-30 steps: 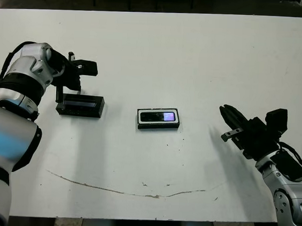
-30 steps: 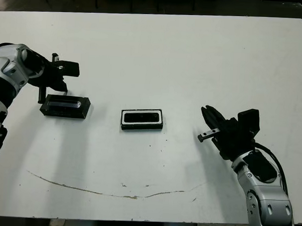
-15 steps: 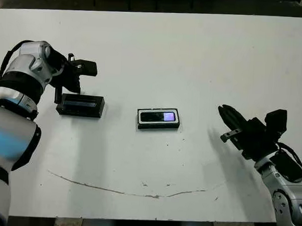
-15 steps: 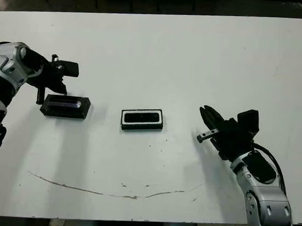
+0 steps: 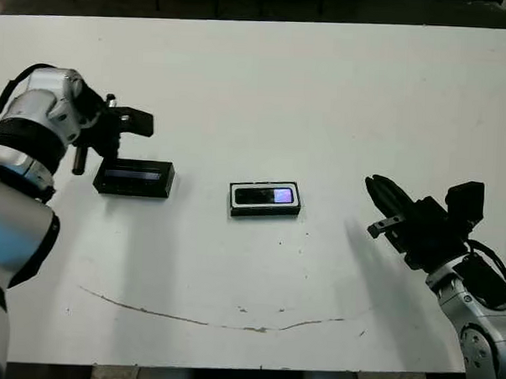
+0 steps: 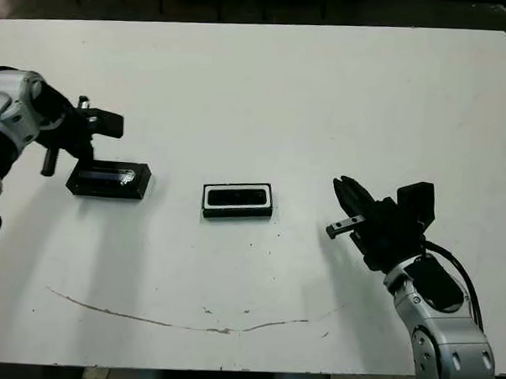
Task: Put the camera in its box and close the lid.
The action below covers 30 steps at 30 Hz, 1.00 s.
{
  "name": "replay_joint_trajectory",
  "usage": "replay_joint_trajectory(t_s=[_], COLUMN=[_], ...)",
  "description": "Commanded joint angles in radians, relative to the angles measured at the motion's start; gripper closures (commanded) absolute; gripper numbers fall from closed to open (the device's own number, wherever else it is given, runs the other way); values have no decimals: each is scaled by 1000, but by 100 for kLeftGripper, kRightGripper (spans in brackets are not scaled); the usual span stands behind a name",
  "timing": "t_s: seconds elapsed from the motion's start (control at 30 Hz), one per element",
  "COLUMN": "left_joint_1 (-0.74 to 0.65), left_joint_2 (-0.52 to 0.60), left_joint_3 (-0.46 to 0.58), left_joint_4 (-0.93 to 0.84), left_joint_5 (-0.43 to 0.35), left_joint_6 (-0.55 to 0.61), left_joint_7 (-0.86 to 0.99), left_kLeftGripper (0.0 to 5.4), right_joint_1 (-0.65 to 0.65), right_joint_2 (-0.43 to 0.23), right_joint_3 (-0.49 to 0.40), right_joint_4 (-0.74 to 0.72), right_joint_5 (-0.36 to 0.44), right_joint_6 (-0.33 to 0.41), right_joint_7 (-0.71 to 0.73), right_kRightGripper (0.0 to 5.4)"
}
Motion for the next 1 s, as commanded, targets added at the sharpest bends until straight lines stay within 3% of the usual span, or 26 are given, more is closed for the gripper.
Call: replay_joint_trajectory(t_s=[0.03,0.37,0.6,0.73,1.0], left_joint_1=[77,98,146,196,304], left_joint_2=[17,28,28,39,81], left_joint_3=[-12,1,64,76,89], left_joint_4=[7,-11,-84,-172,-391], left_joint_5=[7,-6,-93,-122,-174], left_joint_6=[-15,-2,-52,-65,15], left_joint_7=[-17,-47,-119,-142,-231], left_kLeftGripper=[540,540,540,540,540], right_joint_1=[11,9,4,3,3], right_joint_2=[-4,-14,-6,-8,3], right_joint_3=[-3,3,10,15,-1], right_joint_4=[23,3,16,-19,15], right_joint_5=[9,3,4,-1,27], right_joint_6=[-11,-3,-6,42,-5], right_joint_7=[19,15,16,-12,23], right_kRightGripper=[538,538,538,538,538])
